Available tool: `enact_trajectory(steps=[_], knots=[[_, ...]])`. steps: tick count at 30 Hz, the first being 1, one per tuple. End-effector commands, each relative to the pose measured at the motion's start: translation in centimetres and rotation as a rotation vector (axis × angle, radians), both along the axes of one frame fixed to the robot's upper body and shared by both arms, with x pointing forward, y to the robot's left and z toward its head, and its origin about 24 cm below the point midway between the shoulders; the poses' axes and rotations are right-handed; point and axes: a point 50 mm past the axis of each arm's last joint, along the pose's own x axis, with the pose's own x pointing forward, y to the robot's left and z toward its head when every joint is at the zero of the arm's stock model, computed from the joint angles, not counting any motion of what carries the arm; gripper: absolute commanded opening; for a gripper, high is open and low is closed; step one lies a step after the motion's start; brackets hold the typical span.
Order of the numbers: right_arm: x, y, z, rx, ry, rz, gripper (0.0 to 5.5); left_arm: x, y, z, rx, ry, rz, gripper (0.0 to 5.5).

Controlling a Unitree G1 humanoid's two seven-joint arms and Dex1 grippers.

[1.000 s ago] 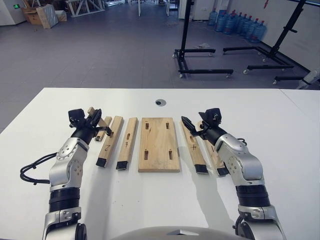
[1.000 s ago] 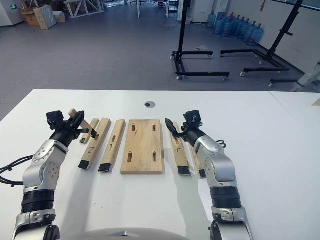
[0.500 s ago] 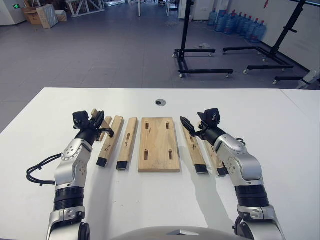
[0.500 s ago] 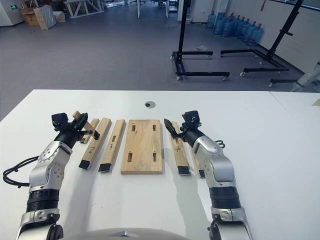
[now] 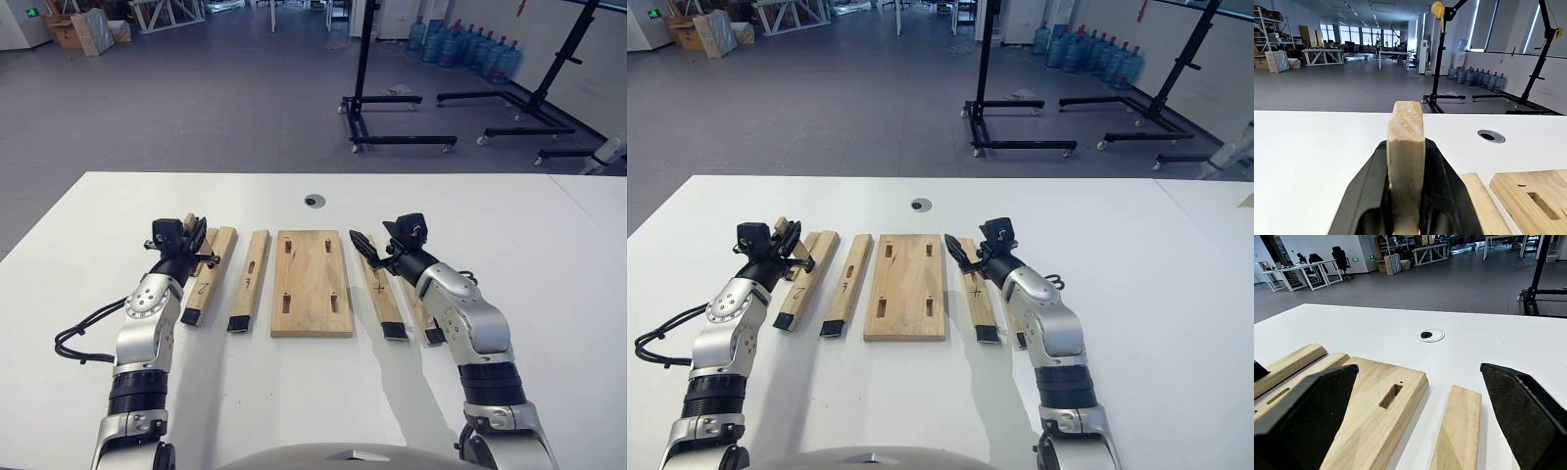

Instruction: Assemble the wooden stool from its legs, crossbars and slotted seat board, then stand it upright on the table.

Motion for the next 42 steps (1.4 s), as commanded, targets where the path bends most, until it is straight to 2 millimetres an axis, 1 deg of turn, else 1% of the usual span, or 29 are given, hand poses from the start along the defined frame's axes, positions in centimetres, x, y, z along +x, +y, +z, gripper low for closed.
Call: enact_trajectory(steps=[1,8,13,15,20,27,28,36,41,42], knots=[[0.0,0.2,0.0,0.0,0.005,0.002,4.58,-0.1,0.0,-0.5,-0.015,0.023,-0.002,0.38],[-0.1,0.2,0.0,-0.003,0.006,0.0,4.58,-0.3,0.0,-1.1,0.01,0.038,-0.009,0.38],[-0.1,0.3,-0.1,-0.001,0.008,0.005,4.58,-0.9,-0.2,-2.5,0.103,0.058,-0.027,0.38],[-0.1,0.4,-0.1,-0.001,0.01,0.007,4.58,-1.1,-0.3,-2.8,0.115,0.061,-0.034,0.38],[-0.1,0.5,-0.2,0.001,0.012,0.01,4.58,-1.2,0.1,-3.6,0.058,0.095,-0.017,0.38],[-0.2,0.7,-0.2,0.004,0.01,0.012,4.58,-1.0,0.1,-3.6,0.071,0.103,-0.022,0.38],[-0.2,0.7,-0.2,0.004,0.01,0.012,4.58,-1.0,0.1,-3.6,0.073,0.102,-0.021,0.74],[-0.1,0.7,-0.1,0.007,0.008,0.012,4.58,-0.6,0.2,-2.7,0.058,0.078,-0.013,1.71],[-0.1,0.6,-0.1,0.009,0.007,0.009,4.58,-0.3,-0.1,-1.6,0.057,0.045,-0.018,2.46],[-0.1,0.6,-0.1,0.009,0.007,0.007,4.58,-0.2,-0.2,-1.3,0.059,0.037,-0.02,2.68]])
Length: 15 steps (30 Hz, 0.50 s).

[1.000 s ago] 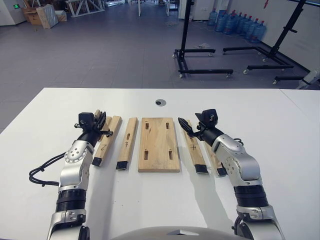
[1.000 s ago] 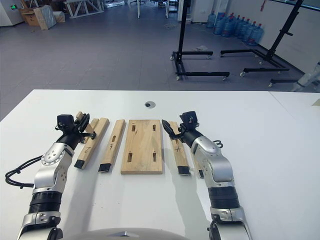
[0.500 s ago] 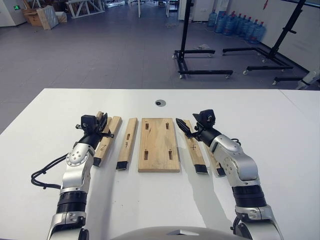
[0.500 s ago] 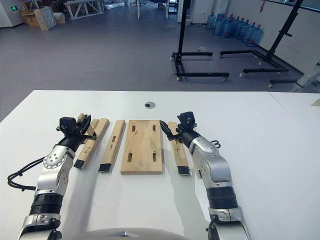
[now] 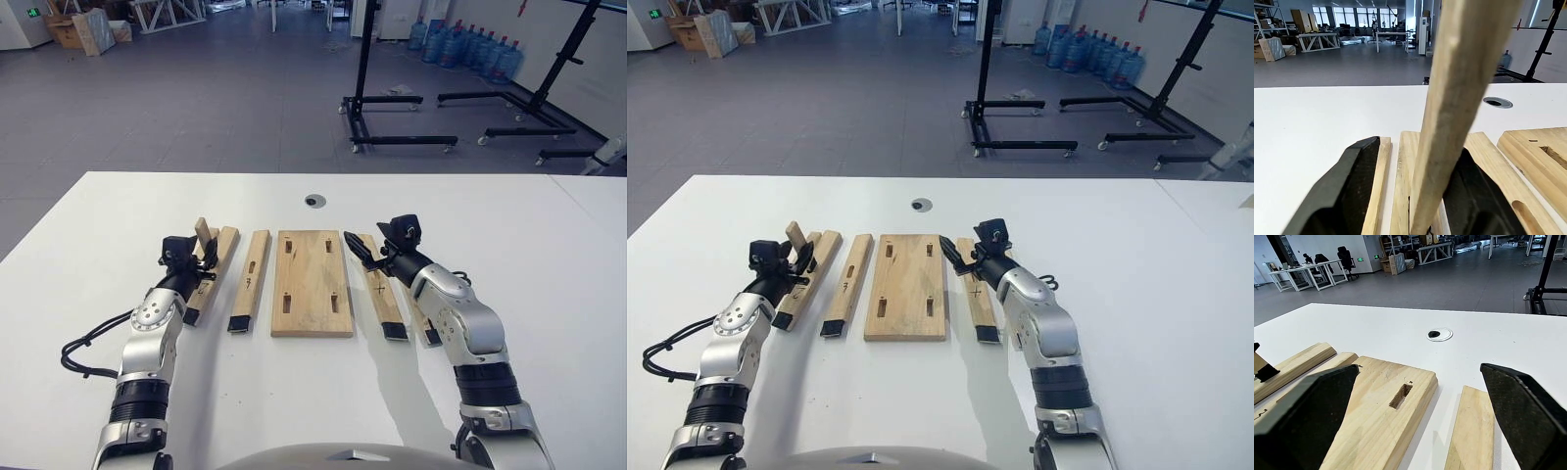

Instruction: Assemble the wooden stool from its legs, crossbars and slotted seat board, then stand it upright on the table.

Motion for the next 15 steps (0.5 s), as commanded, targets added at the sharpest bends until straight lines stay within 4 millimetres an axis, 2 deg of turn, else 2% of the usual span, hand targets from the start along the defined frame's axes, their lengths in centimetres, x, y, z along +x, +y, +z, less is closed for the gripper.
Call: enact_trajectory(steps=[1,4,15], knots=[[0.0,-0.1,0.0,-0.002,0.002,-0.012,4.58,0.6,-0.3,1.4,0.003,-0.036,-0.007,2.83],[0.1,-0.1,0.1,-0.001,-0.001,-0.012,4.58,0.9,-0.4,2.6,0.001,-0.07,-0.009,3.07],[0.0,0.4,0.4,0.008,-0.009,0.0,4.58,1.5,-2.3,9.6,0.013,-0.241,-0.061,3.07]])
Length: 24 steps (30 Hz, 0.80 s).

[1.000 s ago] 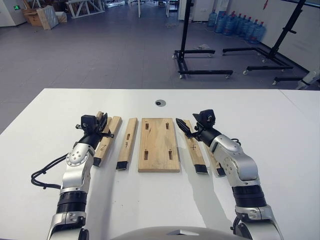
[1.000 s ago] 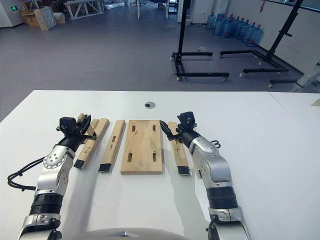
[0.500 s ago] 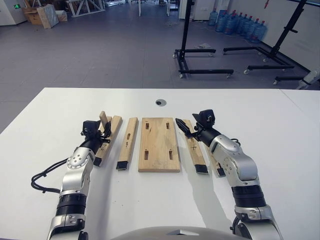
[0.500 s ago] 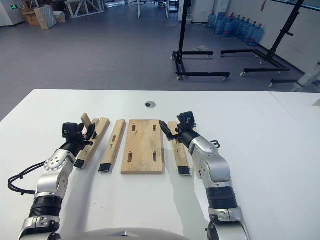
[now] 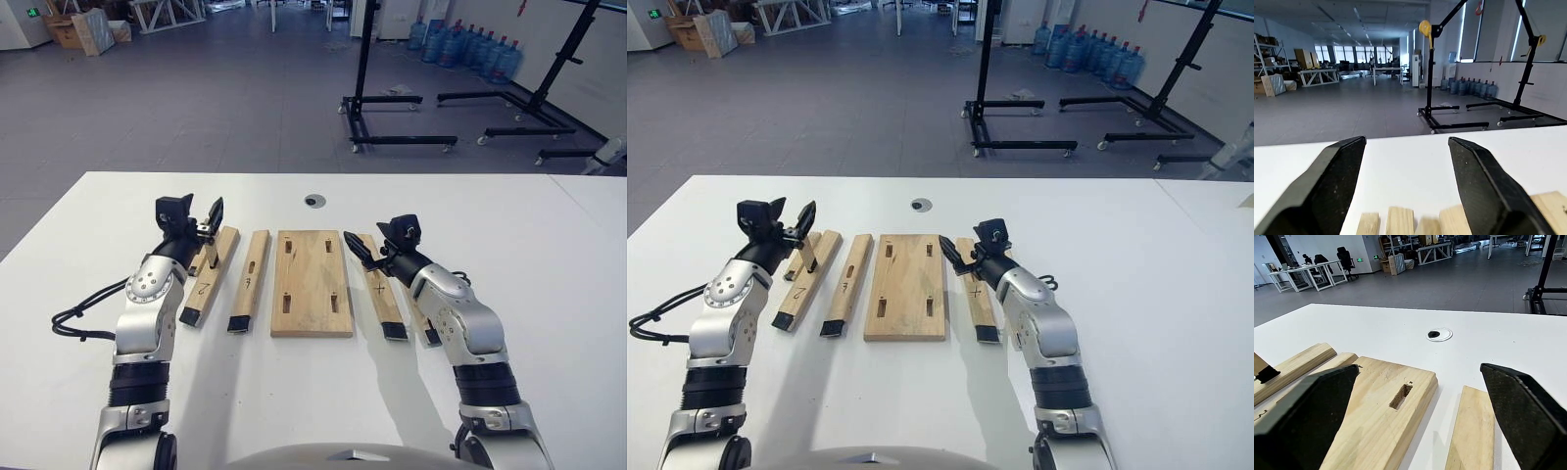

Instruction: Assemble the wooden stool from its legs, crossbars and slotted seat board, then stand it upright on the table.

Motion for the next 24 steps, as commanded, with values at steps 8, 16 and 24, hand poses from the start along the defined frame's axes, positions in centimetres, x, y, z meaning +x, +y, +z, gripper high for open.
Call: enact_trajectory(steps=[8,16,24], knots=[[0.2,0.4,0.4,0.007,-0.013,0.002,4.58,0.8,-1.7,6.1,0.073,-0.084,-0.01,3.07],[0.2,0.6,0.5,0.01,-0.014,0.003,4.58,2.7,-2.1,6.7,0.116,-0.005,0.043,3.07],[0.0,0.6,0.4,0.011,-0.01,0.006,4.58,3.0,-2.4,6.9,0.113,-0.007,0.048,3.07]])
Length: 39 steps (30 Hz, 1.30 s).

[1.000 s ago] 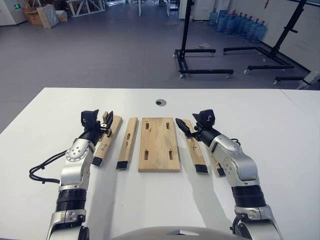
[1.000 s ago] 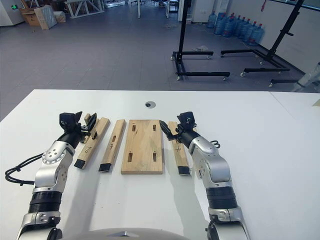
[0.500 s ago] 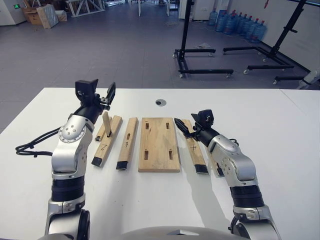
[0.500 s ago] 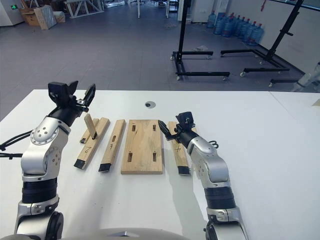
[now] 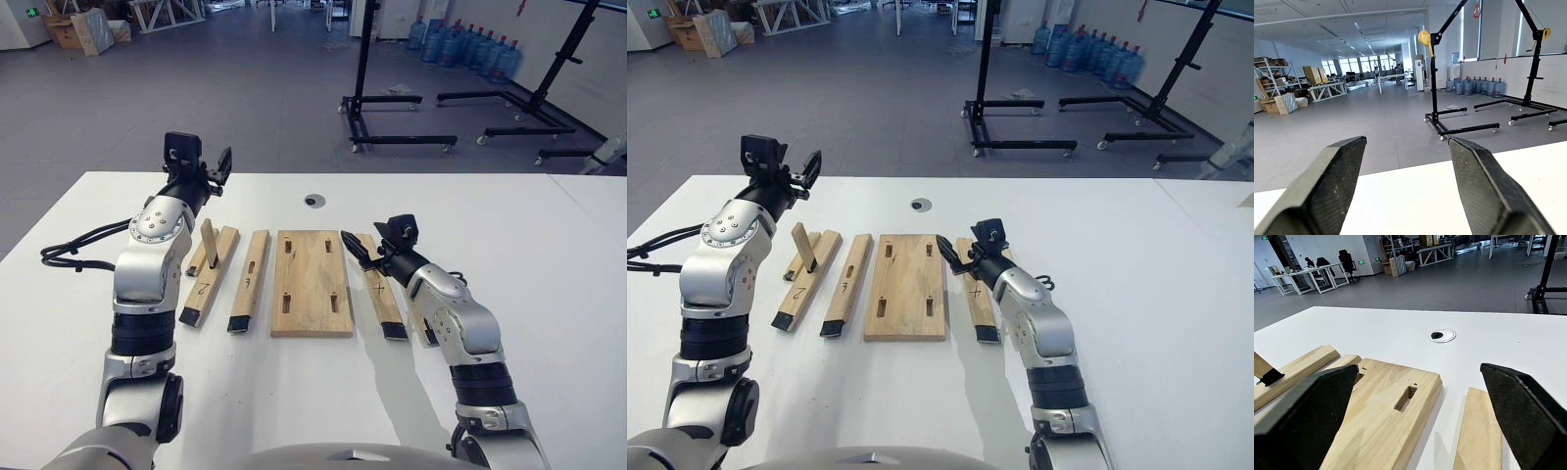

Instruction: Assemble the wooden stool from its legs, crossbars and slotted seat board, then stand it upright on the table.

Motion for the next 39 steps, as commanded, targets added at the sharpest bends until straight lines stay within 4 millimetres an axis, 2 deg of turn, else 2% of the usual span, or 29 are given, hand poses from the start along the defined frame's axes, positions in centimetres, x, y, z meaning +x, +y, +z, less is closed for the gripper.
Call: enact_trajectory(steps=[1,3,4,9,11,14,17,19,20,22,24,25,27,29,31,33,34,35,37,39], knots=[[0.0,0.2,0.4,-0.001,-0.008,0.002,4.58,0.2,-0.3,0.4,0.008,-0.001,0.004,3.07],[0.0,0.2,0.3,-0.001,-0.007,0.003,4.58,0.3,-0.2,-0.1,0.009,0.015,0.004,3.07],[-0.1,0.2,0.3,-0.001,-0.005,0.002,4.58,0.4,-0.1,-1.0,0.005,0.044,0.005,3.07],[-0.2,0.1,-0.1,0.002,0.01,-0.002,4.58,0.3,1.2,-10.1,0.011,0.306,0.004,3.07],[-0.2,0.0,-0.2,0.003,0.013,-0.001,4.58,0.1,1.5,-12.0,0.017,0.345,0.006,3.07],[0.0,0.0,0.3,0.009,0.001,-0.003,4.58,1.5,0.8,-7.5,-0.005,0.186,-0.004,3.07],[0.2,0.0,1.1,0.014,-0.021,-0.002,4.58,1.6,-0.1,1.3,-0.02,-0.06,-0.038,3.07],[0.2,0.0,1.4,0.015,-0.031,0.001,4.58,0.4,-0.6,6.7,-0.021,-0.194,-0.065,3.07],[0.2,0.0,1.4,0.015,-0.034,0.001,4.58,-0.3,-0.6,8.8,-0.025,-0.241,-0.076,3.07],[0.0,-0.2,1.5,0.016,-0.037,-0.011,4.58,-1.2,-0.6,11.2,-0.036,-0.285,-0.099,3.07],[-0.1,-0.4,1.4,0.016,-0.038,-0.023,4.58,-1.9,1.0,13.3,-0.119,-0.283,-0.09,3.07],[-0.3,-0.6,1.4,0.015,-0.039,-0.038,4.58,-2.1,2.2,13.6,-0.145,-0.264,-0.075,3.07],[-0.6,-1.2,1.2,0.013,-0.038,-0.067,4.58,-2.2,4.5,12.1,-0.18,-0.169,-0.074,3.07],[-1.3,-2.3,1.0,0.011,-0.036,-0.12,4.58,-2.0,7.0,9.9,-0.236,-0.048,-0.137,3.07],[-1.9,-3.3,0.9,0.004,-0.039,-0.17,4.58,-2.3,9.5,8.6,-0.274,0.017,-0.218,3.07],[-2.5,-4.6,1.0,-0.018,-0.047,-0.219,4.58,-2.6,11.7,6.7,-0.221,0.112,-0.277,3.07],[-2.8,-5.4,1.1,-0.032,-0.05,-0.244,4.58,-3.1,12.5,4.6,-0.126,0.213,-0.297,3.07],[-3.0,-6.3,1.3,-0.041,-0.055,-0.268,4.58,-4.3,13.0,1.8,0.0,0.336,-0.355,3.07],[-3.6,-7.6,1.5,-0.054,-0.057,-0.31,4.58,-6.8,13.5,-2.3,0.146,0.543,-0.498,3.07],[-4.3,-8.4,1.4,-0.062,-0.054,-0.348,4.58,-8.2,14.1,-4.6,0.251,0.682,-0.57,3.07]])
